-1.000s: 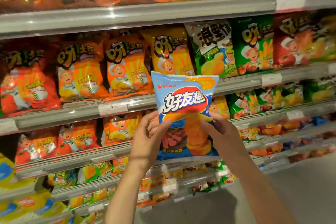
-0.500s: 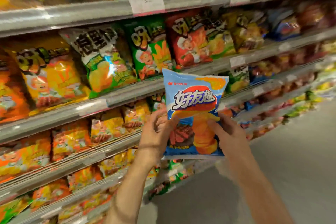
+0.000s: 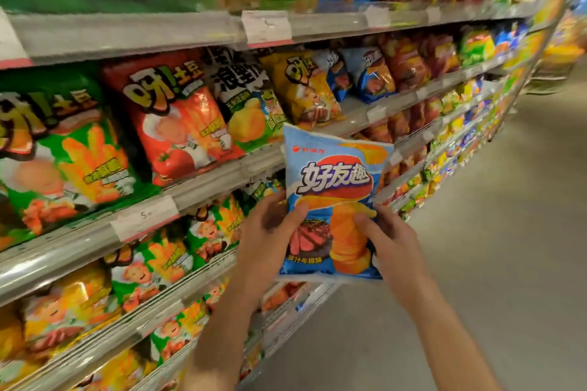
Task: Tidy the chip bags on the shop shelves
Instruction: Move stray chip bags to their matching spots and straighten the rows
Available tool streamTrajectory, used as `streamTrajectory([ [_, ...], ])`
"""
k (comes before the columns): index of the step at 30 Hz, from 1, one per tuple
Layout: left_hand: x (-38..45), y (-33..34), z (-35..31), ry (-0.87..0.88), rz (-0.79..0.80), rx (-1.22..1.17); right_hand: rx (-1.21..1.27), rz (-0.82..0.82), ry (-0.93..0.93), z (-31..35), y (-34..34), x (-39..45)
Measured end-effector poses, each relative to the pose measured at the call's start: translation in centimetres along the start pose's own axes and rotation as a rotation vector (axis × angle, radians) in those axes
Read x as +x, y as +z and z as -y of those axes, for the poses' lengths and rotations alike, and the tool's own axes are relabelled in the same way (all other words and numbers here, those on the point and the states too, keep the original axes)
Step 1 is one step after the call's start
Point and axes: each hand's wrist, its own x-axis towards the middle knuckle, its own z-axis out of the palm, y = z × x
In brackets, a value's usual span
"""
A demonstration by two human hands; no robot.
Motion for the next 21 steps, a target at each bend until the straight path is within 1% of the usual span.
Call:
streamTrajectory([
  [5,7.9,5.3,-0.8,0.028,0.012,-0.033,-0.032,-0.023,-0.022,2.3,-3.0,8.5],
  [12,15.4,11.4,-1.0,0.020,0.021,-0.051,-0.026,-0.036,-0.042,2.3,-7.2,17.4],
  [14,17.3,12.8,-0.9,0.017,-0.007,-0.045,-0.046,-0.037,-0.039,2.1,-7.9,20.0],
  [17,20.2,15.0,-0.5,0.020,-0.067,-0.038,-0.065,0.003,-0.047,1.9,-9.2,24.3],
  [21,24.5,18.5,0.3,0.055,-0.169,0.004,-0.019,0.137,-0.022,1.8,-11.5,30.5],
])
